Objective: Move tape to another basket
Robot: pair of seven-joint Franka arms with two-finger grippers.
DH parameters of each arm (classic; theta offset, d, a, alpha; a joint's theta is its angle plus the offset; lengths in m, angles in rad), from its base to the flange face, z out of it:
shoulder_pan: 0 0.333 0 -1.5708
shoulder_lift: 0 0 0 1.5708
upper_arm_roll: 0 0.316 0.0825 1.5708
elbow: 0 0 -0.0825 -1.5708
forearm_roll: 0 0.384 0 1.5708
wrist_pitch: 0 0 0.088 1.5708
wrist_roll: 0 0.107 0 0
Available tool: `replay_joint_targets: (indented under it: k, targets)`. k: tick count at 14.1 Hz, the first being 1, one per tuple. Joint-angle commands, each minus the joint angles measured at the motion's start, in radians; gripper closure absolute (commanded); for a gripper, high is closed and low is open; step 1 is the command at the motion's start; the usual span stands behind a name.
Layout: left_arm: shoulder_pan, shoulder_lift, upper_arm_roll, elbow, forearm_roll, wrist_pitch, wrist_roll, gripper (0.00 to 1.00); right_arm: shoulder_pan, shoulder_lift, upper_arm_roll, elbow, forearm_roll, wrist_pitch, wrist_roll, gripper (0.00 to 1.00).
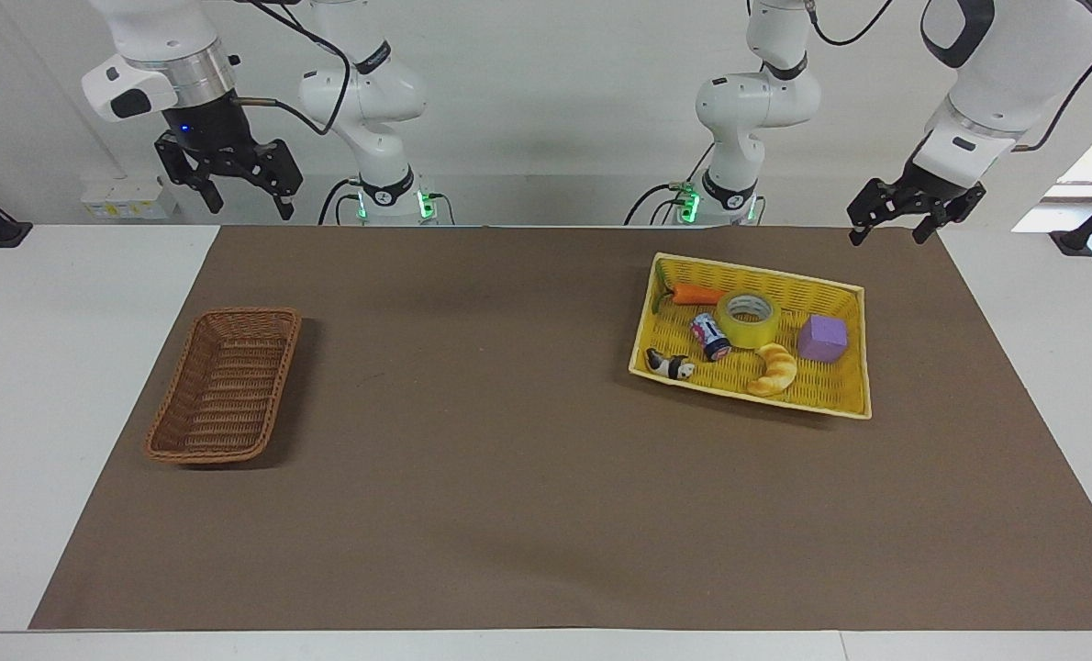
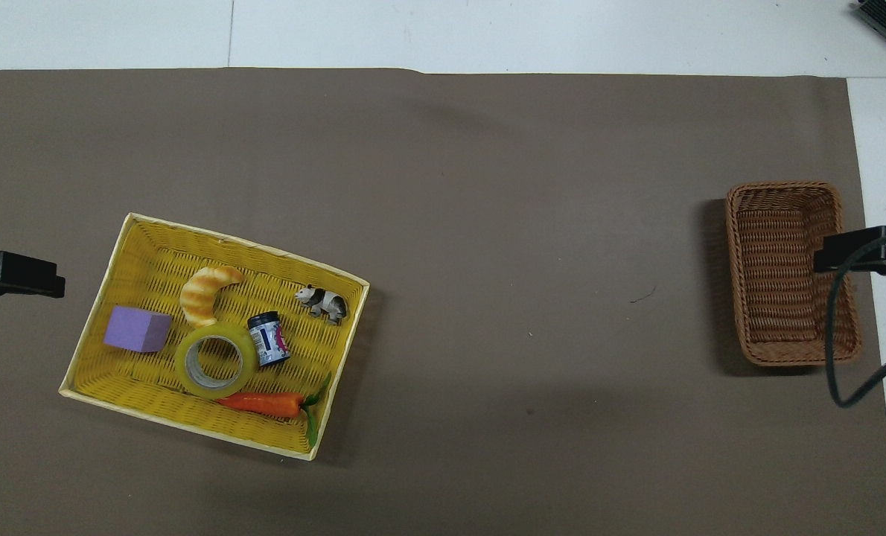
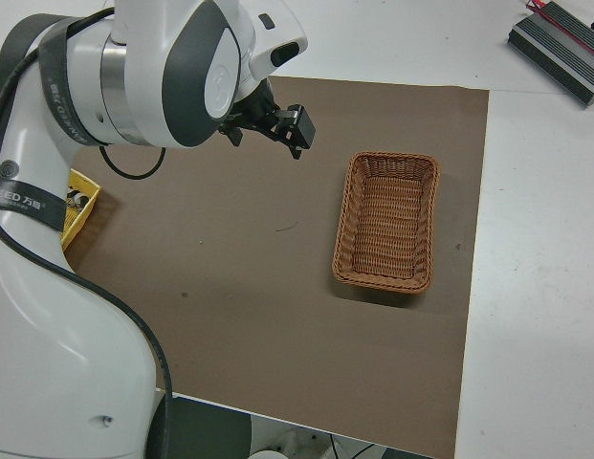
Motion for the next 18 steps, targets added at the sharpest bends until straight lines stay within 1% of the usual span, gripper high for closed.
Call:
replay_joint_targets:
  k: [1, 3, 5, 9, 14, 18]
  targets:
    - [-0.008, -0.054, -0.001, -0.127, 0.015, 0.101, -0.008, 0.0, -0.013, 0.004, 0.004, 0.016, 0.018, -0.019, -0.018, 0.0]
    - [-0.019, -0.089, -0.002, -0.222, 0.015, 0.18, -0.006, 0.0, -0.013, 0.004, 0.004, 0.016, 0.018, -0.021, -0.018, 0.0]
    - [-0.051, -0.124, 0.001, -0.31, 0.02, 0.249, -0.005, 0.0, -0.013, 0.004, 0.004, 0.016, 0.018, -0.019, -0.018, 0.0]
    - [-0.053, -0.158, -0.001, -0.446, 0.021, 0.37, -0.005, 0.0, -0.013, 0.004, 0.004, 0.016, 0.018, -0.021, -0.018, 0.0]
    - [-0.065, -0.161, -0.004, -0.583, 0.021, 0.471, -0.013, 0.0, -0.013, 0.004, 0.004, 0.016, 0.018, -0.02, -0.017, 0.0]
    - [-0.07, -0.147, -0.006, -0.655, 0.021, 0.529, -0.023, 0.0, -0.013, 0.004, 0.004, 0.016, 0.018, -0.021, -0.018, 0.0]
